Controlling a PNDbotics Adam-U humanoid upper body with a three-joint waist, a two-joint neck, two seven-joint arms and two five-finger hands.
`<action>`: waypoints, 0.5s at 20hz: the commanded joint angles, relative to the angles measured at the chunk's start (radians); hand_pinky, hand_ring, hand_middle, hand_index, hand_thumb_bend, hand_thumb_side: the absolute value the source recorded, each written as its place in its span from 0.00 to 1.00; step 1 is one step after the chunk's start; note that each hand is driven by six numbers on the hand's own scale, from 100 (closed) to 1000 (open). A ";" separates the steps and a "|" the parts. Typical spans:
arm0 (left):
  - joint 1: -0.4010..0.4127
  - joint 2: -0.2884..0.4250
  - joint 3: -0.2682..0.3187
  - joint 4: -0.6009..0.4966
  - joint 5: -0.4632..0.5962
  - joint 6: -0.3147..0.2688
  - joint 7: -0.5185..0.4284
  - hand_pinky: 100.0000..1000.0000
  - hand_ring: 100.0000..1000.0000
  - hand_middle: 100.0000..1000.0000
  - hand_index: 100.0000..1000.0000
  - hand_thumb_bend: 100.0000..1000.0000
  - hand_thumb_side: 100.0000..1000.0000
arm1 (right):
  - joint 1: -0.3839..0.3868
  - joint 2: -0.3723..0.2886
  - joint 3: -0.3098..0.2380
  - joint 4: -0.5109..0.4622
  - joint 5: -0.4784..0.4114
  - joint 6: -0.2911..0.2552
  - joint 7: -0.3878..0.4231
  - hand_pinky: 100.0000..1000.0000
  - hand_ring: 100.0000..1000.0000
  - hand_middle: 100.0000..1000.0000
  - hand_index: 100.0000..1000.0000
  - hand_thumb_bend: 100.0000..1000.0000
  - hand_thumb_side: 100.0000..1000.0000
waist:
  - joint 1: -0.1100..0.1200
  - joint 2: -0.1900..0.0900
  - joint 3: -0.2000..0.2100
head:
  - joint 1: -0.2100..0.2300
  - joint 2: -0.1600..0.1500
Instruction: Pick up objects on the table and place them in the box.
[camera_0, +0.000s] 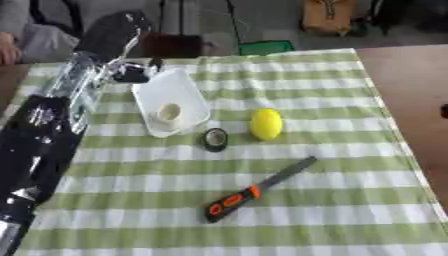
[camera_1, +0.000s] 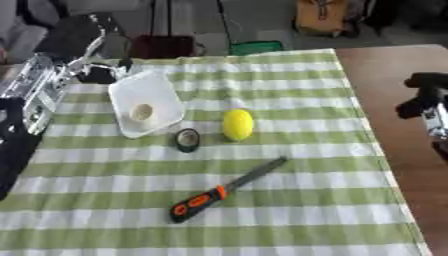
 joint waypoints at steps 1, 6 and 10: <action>0.031 0.065 0.044 -0.191 0.183 0.014 0.039 0.57 0.66 0.64 0.73 0.28 0.42 | -0.001 -0.017 -0.015 -0.023 -0.002 -0.004 -0.006 0.54 0.53 0.68 0.75 0.11 0.58 | -0.006 -0.022 0.006 | -0.007 -0.007; 0.182 0.121 0.094 -0.451 0.648 -0.023 0.066 0.51 0.64 0.63 0.73 0.28 0.55 | 0.000 -0.016 -0.020 -0.023 -0.001 -0.004 -0.011 0.54 0.53 0.68 0.75 0.11 0.58 | -0.010 -0.021 0.027 | -0.017 -0.006; 0.313 0.115 0.157 -0.575 0.871 -0.060 0.085 0.49 0.64 0.62 0.75 0.37 0.68 | 0.003 -0.016 -0.026 -0.023 0.000 -0.005 -0.016 0.54 0.53 0.68 0.75 0.11 0.58 | -0.013 -0.021 0.041 | -0.025 -0.007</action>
